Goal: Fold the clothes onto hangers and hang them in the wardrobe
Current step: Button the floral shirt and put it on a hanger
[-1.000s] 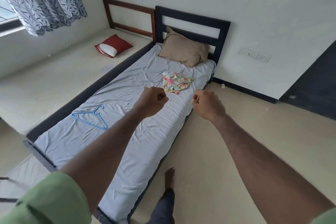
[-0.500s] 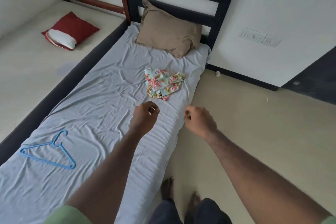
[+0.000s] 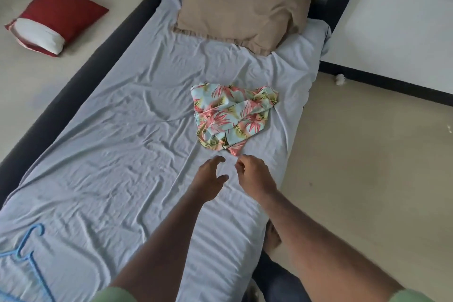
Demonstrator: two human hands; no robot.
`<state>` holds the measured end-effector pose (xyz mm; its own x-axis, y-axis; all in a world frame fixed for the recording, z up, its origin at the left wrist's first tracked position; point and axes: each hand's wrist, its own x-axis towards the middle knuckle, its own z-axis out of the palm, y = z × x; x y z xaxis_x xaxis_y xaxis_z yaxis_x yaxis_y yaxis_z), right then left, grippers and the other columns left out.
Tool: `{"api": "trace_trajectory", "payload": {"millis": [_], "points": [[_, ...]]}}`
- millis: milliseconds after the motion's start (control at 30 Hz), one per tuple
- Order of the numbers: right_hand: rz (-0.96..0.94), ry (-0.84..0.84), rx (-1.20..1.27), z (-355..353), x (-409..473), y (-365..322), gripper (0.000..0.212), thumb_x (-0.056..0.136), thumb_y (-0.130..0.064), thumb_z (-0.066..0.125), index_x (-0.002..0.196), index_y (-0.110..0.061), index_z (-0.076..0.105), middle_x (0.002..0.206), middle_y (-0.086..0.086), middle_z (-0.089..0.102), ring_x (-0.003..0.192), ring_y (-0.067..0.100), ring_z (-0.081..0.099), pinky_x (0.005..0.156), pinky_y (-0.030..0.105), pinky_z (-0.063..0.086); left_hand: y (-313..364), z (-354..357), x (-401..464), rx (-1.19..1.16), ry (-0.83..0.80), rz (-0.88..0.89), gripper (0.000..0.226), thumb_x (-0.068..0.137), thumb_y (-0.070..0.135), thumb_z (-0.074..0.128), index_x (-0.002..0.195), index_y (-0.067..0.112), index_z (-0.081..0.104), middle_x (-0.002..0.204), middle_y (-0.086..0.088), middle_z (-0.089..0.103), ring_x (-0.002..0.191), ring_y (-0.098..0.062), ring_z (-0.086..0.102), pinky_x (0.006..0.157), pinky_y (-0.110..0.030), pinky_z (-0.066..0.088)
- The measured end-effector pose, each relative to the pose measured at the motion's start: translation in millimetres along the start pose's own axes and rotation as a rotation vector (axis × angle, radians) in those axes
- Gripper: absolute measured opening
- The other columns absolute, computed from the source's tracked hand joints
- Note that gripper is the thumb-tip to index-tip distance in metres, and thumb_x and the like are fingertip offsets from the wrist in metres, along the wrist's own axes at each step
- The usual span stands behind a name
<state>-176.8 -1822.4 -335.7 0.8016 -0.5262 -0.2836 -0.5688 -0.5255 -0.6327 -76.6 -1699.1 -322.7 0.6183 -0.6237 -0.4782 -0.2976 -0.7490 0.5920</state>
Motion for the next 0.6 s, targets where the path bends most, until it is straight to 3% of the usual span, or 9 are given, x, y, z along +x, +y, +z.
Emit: {"api": "trace_trajectory", "payload": {"millis": [67,133,200,267,367,467,600], "points": [[-0.018,-0.004,0.030,33.5,44.6,26.9,0.022,0.098,-0.013,0.061,0.119,-0.011,0.063,0.112,0.008,0.066,0.104,0.031,0.064,0.085,0.041,0.053,-25.5,19.4,62.0,0.064,0.007,0.003,0.054,0.094,0.016,0.067,0.145,0.016,0.047,0.149,-0.006,0.049,0.137,-0.024,0.045,0.106,-0.029,0.034],[-0.031,-0.027,0.064,55.0,79.0,48.3,0.045,0.091,-0.011,0.070,0.134,-0.014,0.054,0.131,0.008,0.057,0.114,0.031,0.062,0.092,0.045,0.052,-51.3,27.2,111.5,0.132,0.041,0.020,0.061,0.095,0.020,0.066,0.150,0.022,0.040,0.158,-0.002,0.038,0.146,-0.024,0.034,0.114,-0.040,0.034],[-0.023,-0.031,0.027,77.3,112.2,70.0,0.079,0.083,-0.023,0.080,0.150,-0.023,0.037,0.146,0.007,0.043,0.117,0.033,0.061,0.091,0.047,0.054,-80.0,33.2,152.8,0.206,0.065,0.004,0.068,0.096,0.034,0.063,0.154,0.035,0.029,0.164,0.006,0.024,0.151,-0.022,0.023,0.111,-0.057,0.036],[-0.012,-0.006,-0.099,95.4,139.4,85.8,0.094,0.076,-0.045,0.083,0.153,-0.038,0.029,0.149,0.006,0.038,0.109,0.038,0.064,0.081,0.047,0.056,-103.5,40.0,178.6,0.292,0.090,-0.027,0.069,0.095,0.053,0.056,0.153,0.049,0.019,0.165,0.010,0.012,0.154,-0.017,0.010,0.106,-0.067,0.032],[-0.081,0.134,-0.290,118.3,160.5,102.3,0.073,0.077,-0.061,0.076,0.141,-0.041,0.047,0.136,0.006,0.047,0.085,0.038,0.069,0.063,0.043,0.056,-121.3,61.4,186.9,0.450,0.226,-0.072,0.065,0.095,0.071,0.039,0.152,0.056,0.010,0.168,0.009,0.005,0.154,-0.011,0.001,0.107,-0.066,0.021],[-0.152,0.207,-0.337,131.8,162.6,114.4,0.056,0.081,-0.044,0.076,0.133,-0.038,0.054,0.124,0.006,0.052,0.070,0.038,0.068,0.054,0.042,0.053,-131.8,82.9,183.0,0.494,0.408,-0.039,0.058,0.097,0.070,0.033,0.151,0.054,0.020,0.166,0.007,0.017,0.153,-0.012,0.011,0.107,-0.061,0.022],[-0.098,0.252,-0.218,126.4,167.4,115.2,0.037,0.086,-0.033,0.070,0.120,-0.037,0.057,0.116,0.001,0.052,0.071,0.040,0.067,0.055,0.044,0.054,-134.8,90.0,193.0,0.519,0.477,0.008,0.055,0.097,0.066,0.039,0.148,0.048,0.033,0.163,0.003,0.028,0.150,-0.016,0.021,0.106,-0.062,0.027]]}}
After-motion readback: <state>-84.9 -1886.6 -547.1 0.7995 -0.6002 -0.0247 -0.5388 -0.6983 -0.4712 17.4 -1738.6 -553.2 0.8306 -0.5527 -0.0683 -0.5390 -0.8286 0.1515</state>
